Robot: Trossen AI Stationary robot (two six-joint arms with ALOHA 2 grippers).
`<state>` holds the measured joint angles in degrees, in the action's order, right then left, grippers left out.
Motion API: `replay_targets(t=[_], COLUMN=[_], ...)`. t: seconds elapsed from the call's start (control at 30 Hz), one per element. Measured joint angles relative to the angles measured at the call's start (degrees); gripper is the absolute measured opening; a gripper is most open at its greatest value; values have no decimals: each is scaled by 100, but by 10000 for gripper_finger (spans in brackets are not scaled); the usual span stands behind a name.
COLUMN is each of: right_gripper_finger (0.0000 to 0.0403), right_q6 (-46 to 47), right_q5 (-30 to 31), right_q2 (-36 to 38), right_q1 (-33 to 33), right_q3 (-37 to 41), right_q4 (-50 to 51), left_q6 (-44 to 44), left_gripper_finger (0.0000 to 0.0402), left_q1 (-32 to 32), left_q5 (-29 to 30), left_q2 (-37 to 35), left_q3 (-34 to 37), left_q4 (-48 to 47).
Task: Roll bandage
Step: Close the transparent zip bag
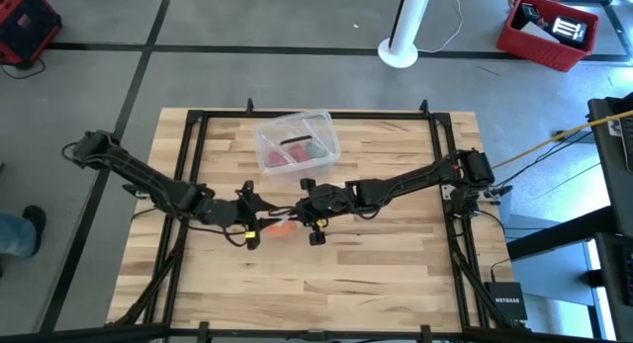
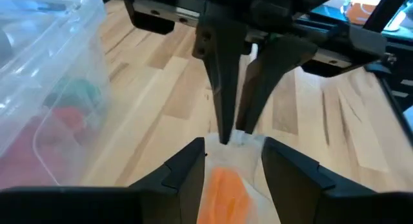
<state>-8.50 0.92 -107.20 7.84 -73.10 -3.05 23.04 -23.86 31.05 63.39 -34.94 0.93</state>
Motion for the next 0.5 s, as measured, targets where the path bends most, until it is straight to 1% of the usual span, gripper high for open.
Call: replay_targets(t=[0.13, 0.2, 0.27, 0.4, 0.43, 0.5], right_gripper_finger=[40, 40, 40, 40, 40, 40], right_q6=[-78, -78, -78, -78, -73, -1], right_q5=[103, 104, 108, 125, 150, 150], right_q2=[0, 0, 0, 0, 0, 0], right_q1=[0, 0, 0, 0, 0, -4], right_q3=[0, 0, 0, 0, 0, 0], right_q4=[2, 6, 7, 4, 4, 9], left_q6=[-52, -58, -136, -414, -462, -587], left_gripper_finger=[141, 127, 101, 21, 11, 9], left_q1=[93, 112, 121, 116, 112, 111], left_q5=[0, 0, 1, 125, 244, 483], left_q2=[13, 13, 13, 80, 120, 223], left_q3=[0, 0, 0, 0, 0, 0], left_q4=[2, -4, -15, -9, 9, 117])
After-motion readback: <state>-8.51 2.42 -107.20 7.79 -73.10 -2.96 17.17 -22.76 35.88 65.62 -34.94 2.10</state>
